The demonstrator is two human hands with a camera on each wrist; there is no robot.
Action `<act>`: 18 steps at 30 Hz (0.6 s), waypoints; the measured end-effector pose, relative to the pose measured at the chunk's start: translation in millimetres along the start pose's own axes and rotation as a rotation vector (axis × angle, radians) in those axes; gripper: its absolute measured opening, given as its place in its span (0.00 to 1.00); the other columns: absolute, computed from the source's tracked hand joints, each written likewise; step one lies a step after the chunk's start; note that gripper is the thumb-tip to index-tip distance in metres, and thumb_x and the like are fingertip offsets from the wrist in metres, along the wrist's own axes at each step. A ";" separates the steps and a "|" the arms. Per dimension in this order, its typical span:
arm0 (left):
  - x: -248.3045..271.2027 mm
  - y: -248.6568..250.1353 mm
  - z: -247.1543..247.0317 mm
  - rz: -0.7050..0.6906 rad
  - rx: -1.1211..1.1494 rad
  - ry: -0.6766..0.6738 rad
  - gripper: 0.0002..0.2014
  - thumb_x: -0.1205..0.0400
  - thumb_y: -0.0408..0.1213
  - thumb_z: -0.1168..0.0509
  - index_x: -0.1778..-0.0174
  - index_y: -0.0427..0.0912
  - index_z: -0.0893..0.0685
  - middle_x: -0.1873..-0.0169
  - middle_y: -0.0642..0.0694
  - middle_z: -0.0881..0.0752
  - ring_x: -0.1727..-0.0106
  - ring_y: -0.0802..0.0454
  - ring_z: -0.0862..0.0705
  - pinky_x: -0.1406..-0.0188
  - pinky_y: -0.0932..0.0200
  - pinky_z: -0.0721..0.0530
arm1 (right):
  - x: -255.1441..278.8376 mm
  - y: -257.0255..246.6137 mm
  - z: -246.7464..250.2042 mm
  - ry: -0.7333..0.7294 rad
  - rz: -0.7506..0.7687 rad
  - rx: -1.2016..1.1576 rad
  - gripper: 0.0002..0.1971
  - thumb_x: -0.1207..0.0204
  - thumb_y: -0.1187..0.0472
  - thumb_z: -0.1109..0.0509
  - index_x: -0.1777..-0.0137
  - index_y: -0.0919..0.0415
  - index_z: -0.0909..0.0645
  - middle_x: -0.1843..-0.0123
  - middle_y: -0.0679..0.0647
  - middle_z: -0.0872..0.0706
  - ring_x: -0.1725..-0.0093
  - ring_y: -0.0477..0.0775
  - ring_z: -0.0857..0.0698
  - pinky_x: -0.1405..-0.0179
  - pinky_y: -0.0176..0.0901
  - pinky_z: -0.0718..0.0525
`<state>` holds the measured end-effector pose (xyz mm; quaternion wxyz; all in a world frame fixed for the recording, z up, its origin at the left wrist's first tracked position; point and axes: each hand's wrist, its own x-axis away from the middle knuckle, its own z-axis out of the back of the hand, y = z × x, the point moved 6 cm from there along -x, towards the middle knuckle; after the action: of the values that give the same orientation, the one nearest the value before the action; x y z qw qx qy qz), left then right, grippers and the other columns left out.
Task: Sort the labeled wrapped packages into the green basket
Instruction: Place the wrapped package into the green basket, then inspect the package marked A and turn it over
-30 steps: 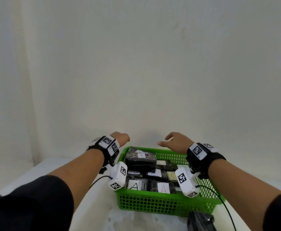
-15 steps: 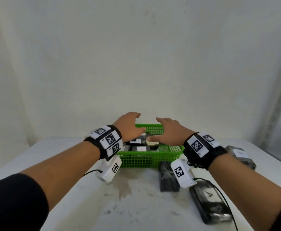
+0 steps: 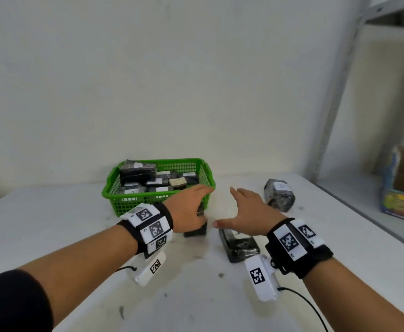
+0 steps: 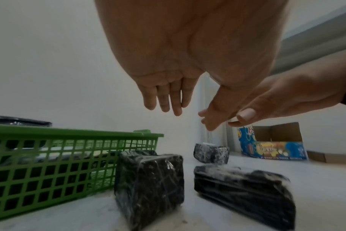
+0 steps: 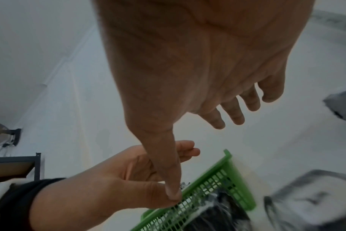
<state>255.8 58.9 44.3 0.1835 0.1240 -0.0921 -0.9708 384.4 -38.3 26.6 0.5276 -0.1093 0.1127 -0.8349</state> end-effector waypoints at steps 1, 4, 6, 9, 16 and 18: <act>-0.8 6.4 -6.0 -0.011 -0.028 -0.039 0.40 0.22 0.42 0.31 0.15 0.46 0.40 0.18 0.48 0.35 0.19 0.50 0.33 0.21 0.60 0.33 | 5.2 6.7 -5.3 -0.016 -0.020 0.005 0.62 0.27 0.26 0.29 0.06 0.58 0.57 0.06 0.57 0.52 0.07 0.60 0.54 0.09 0.59 0.46; -5.7 24.9 -26.6 -0.063 -0.116 -0.156 0.42 0.24 0.38 0.29 0.14 0.46 0.42 0.18 0.49 0.36 0.18 0.51 0.35 0.20 0.59 0.34 | 13.9 25.0 -22.9 -0.065 -0.105 0.037 0.60 0.30 0.24 0.28 0.09 0.61 0.46 0.10 0.61 0.38 0.11 0.64 0.39 0.15 0.59 0.33; -10.3 38.5 -38.5 -0.101 -0.172 -0.229 0.42 0.25 0.35 0.29 0.15 0.45 0.40 0.19 0.47 0.34 0.19 0.49 0.33 0.21 0.56 0.32 | 17.1 31.2 -30.8 -0.098 -0.165 0.048 0.54 0.34 0.22 0.26 0.16 0.58 0.30 0.19 0.59 0.23 0.21 0.61 0.24 0.26 0.53 0.22; -21.7 55.4 -51.6 -0.149 -0.222 -0.300 0.41 0.26 0.34 0.26 0.18 0.41 0.36 0.23 0.44 0.30 0.23 0.46 0.29 0.26 0.55 0.28 | 17.1 29.5 -37.2 -0.144 -0.155 0.049 0.43 0.34 0.26 0.23 0.27 0.55 0.18 0.31 0.55 0.13 0.34 0.56 0.14 0.42 0.44 0.18; -44.6 65.5 -81.0 -0.139 -0.217 -0.354 0.37 0.31 0.38 0.21 0.26 0.42 0.26 0.31 0.43 0.23 0.32 0.42 0.20 0.34 0.48 0.19 | 13.3 36.2 -44.1 -0.121 -0.183 0.042 0.34 0.32 0.39 0.17 0.29 0.56 0.16 0.34 0.54 0.10 0.36 0.54 0.12 0.44 0.42 0.15; -47.4 66.7 -81.7 -0.167 -0.241 -0.363 0.37 0.31 0.40 0.21 0.26 0.43 0.25 0.31 0.43 0.25 0.33 0.43 0.20 0.35 0.48 0.18 | 16.2 41.9 -41.7 -0.117 -0.186 0.006 0.30 0.30 0.43 0.18 0.32 0.58 0.15 0.38 0.55 0.10 0.38 0.54 0.12 0.48 0.41 0.17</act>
<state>343.2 5.0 -8.7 0.0965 -0.0682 0.0035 -0.9930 400.9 -67.4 -24.8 0.4539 -0.1663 0.0686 -0.8727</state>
